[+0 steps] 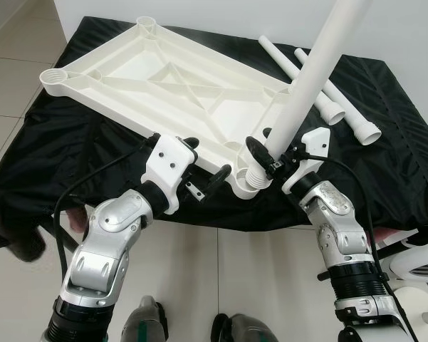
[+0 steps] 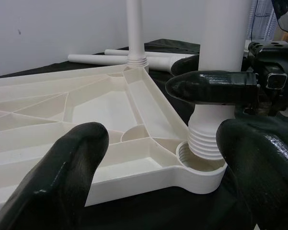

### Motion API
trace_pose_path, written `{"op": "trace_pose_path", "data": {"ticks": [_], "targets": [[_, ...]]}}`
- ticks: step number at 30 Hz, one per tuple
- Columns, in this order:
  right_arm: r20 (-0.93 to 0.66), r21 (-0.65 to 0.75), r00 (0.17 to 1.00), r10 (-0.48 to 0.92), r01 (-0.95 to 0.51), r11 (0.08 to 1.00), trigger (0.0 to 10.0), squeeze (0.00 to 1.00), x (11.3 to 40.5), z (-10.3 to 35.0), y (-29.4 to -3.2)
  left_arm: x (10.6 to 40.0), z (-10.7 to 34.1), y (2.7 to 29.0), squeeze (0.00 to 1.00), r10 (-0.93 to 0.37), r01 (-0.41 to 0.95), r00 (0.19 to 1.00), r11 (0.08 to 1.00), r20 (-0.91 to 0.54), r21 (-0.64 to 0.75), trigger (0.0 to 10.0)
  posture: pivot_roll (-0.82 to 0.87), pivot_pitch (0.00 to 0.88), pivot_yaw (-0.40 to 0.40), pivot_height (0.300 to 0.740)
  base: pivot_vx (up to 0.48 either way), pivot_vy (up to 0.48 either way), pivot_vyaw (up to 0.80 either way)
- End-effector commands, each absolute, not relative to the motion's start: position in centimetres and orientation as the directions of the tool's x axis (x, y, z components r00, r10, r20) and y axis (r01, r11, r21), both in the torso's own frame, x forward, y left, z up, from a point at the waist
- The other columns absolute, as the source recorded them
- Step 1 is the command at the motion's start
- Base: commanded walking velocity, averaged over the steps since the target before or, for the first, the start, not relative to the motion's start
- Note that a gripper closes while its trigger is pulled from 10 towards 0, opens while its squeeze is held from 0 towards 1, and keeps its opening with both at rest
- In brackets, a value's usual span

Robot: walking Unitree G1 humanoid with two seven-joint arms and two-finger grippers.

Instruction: Building children table

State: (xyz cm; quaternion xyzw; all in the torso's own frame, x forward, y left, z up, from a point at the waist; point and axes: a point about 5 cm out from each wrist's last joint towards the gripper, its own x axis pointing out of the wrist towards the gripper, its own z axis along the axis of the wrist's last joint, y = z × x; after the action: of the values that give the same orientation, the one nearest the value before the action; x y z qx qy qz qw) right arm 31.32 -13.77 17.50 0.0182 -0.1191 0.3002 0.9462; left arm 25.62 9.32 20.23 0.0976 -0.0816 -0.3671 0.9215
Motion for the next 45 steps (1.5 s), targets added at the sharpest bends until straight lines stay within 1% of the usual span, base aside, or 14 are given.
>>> {"op": "trace_pose_path", "data": {"ticks": [1,3,6,12,16,30,34,39,41,43,45], "targets": [[0.235,-0.020,0.758,0.609,-0.622,0.782,10.0,0.00,30.8,17.2,-12.9,25.2,20.4,8.8,0.00,-0.742,0.710,0.667,0.660,0.067,0.248,10.0,0.11,0.083,-0.111,0.740,0.000,0.000,0.00],[0.236,-0.023,0.731,0.640,-0.654,0.756,10.0,0.00,30.5,17.2,-12.0,25.3,20.4,8.9,0.00,-0.738,0.705,0.671,0.664,0.067,0.251,10.0,0.11,0.080,-0.114,0.740,0.000,0.000,0.00],[0.223,-0.027,0.722,0.655,-0.667,0.745,10.0,0.00,30.4,16.9,-11.7,25.3,20.5,9.0,0.00,-0.734,0.701,0.675,0.668,0.068,0.251,10.0,0.11,0.077,-0.118,0.740,0.000,0.000,0.00],[0.206,-0.029,0.722,0.660,-0.670,0.742,10.0,0.00,30.4,16.5,-11.6,25.1,20.4,9.0,0.00,-0.734,0.701,0.676,0.669,0.068,0.248,10.0,0.12,0.077,-0.121,0.740,0.000,0.000,0.00],[0.193,-0.041,0.757,0.624,-0.630,0.776,10.0,0.00,31.0,16.2,-12.4,24.9,20.3,8.9,0.00,-0.736,0.705,0.674,0.666,0.064,0.243,10.0,0.12,0.078,-0.123,0.740,0.000,0.000,0.00],[0.172,-0.060,0.807,0.565,-0.564,0.824,10.0,0.00,31.4,16.1,-13.6,24.8,20.6,9.0,0.00,-0.734,0.702,0.675,0.669,0.071,0.243,10.0,0.11,0.084,-0.122,0.740,0.000,0.000,0.00],[0.165,-0.067,0.842,0.513,-0.510,0.858,10.0,0.00,31.5,15.7,-14.6,24.9,20.8,8.9,0.00,-0.735,0.701,0.674,0.669,0.076,0.248,10.0,0.11,0.095,-0.118,0.740,0.000,0.000,0.00],[0.169,-0.058,0.839,0.518,-0.516,0.855,10.0,0.00,31.5,15.6,-14.5,24.9,20.9,8.8,0.00,-0.741,0.708,0.668,0.663,0.077,0.243,10.0,0.10,0.101,-0.114,0.740,0.000,0.000,0.00],[0.179,-0.049,0.826,0.535,-0.535,0.843,10.0,0.00,31.5,15.6,-14.0,24.7,20.6,8.6,0.00,-0.758,0.727,0.650,0.643,0.060,0.241,10.0,0.10,0.107,-0.114,0.740,0.000,0.000,0.00],[0.179,-0.049,0.826,0.535,-0.535,0.843,10.0,0.00,31.5,15.6,-14.0,24.7,20.6,8.6,0.00,-0.758,0.727,0.650,0.643,0.060,0.241,10.0,0.10,0.107,-0.114,0.740,0.000,0.000,0.00],[0.188,-0.044,0.812,0.553,-0.555,0.830,10.0,0.00,31.4,15.7,-13.5,24.3,20.2,8.4,0.00,-0.777,0.749,0.628,0.619,0.041,0.237,10.0,0.10,0.108,-0.114,0.740,0.000,0.000,0.00]]}}
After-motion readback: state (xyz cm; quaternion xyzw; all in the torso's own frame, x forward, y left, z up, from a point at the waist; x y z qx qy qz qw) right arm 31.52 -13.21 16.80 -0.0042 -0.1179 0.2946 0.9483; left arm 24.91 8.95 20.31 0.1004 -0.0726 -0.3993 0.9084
